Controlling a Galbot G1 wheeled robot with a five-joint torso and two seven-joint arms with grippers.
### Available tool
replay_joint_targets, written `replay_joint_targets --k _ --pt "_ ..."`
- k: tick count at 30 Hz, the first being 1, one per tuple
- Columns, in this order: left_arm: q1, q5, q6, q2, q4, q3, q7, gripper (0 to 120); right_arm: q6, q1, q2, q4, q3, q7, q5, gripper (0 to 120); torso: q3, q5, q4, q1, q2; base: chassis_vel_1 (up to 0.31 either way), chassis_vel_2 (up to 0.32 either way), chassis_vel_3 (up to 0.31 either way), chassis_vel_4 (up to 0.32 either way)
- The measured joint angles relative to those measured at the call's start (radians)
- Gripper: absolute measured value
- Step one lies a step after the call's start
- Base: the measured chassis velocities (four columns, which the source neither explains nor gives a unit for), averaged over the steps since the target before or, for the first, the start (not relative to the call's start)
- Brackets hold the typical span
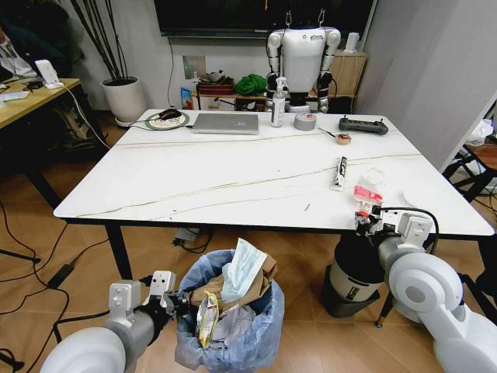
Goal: Pick up the trash bin and place the trash from the table into it.
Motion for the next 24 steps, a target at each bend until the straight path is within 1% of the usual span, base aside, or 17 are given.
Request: replay_joint_targets --k 8,12,14,17,18,19,20,22,24 --pt "0.002 0.004 0.0 0.003 -0.001 -0.005 0.008 0 0.008 -0.017 -0.013 0.051 0.048 -0.021 0.002 23 0.0 0.0 -0.0001 0.0 0.0 0.0 0.0 0.0 0.0" --pt "0.001 0.007 0.0 0.003 -0.001 -0.006 0.01 0 0.015 -0.024 -0.021 0.081 0.066 -0.046 0.003 23 0.0 -0.0001 0.0 0.0 0.0 0.0 0.0 0.0 0.0" --pt "0.001 0.007 0.0 0.003 0.0 -0.008 0.01 0 0.022 -0.031 -0.027 0.103 0.079 -0.084 0.002 23 0.0 0.0 -0.0001 0.0 0.0 0.0 0.0 0.0 0.0" --pt "0.003 0.007 0.0 0.003 0.001 -0.013 0.01 0 0.068 -0.048 -0.044 0.143 0.109 -0.226 -0.027 23 0.0 0.0 0.0 0.0 0.0 0.0 0.0 0.0 0.0" --pt "0.003 0.007 0.0 0.003 0.001 -0.013 0.01 0 0.068 -0.048 -0.044 0.143 0.109 -0.226 -0.027 23 0.0 0.0 0.0 0.0 0.0 0.0 0.0 0.0 0.0" --pt "0.004 0.007 0.0 0.003 0.002 -0.015 0.01 0 0.095 -0.058 -0.053 0.155 0.122 -0.305 -0.044 23 0.0 -0.0001 0.0 0.0 0.0 0.0 0.0 0.0 0.0" --pt "0.004 0.007 0.0 0.003 0.003 -0.016 0.01 0 0.111 -0.063 -0.058 0.159 0.128 -0.344 -0.049 23 0.0 -0.0002 0.0 0.0 0.0 0.0 0.0 0.0 0.0" --pt "0.005 0.005 0.0 0.004 0.003 -0.022 0.01 0 0.157 -0.078 -0.074 0.178 0.141 -0.474 -0.054 23 0.0 0.0 -0.0001 0.0 0.0 0.0 0.0 0.0 0.0" --pt "0.005 0.003 0.0 0.005 0.003 -0.026 0.011 0 0.182 -0.086 -0.088 0.192 0.144 -0.563 -0.053 23 0.0 -0.0001 0.0 0.0 0.0 0.0 0.0 0.0 0.0"
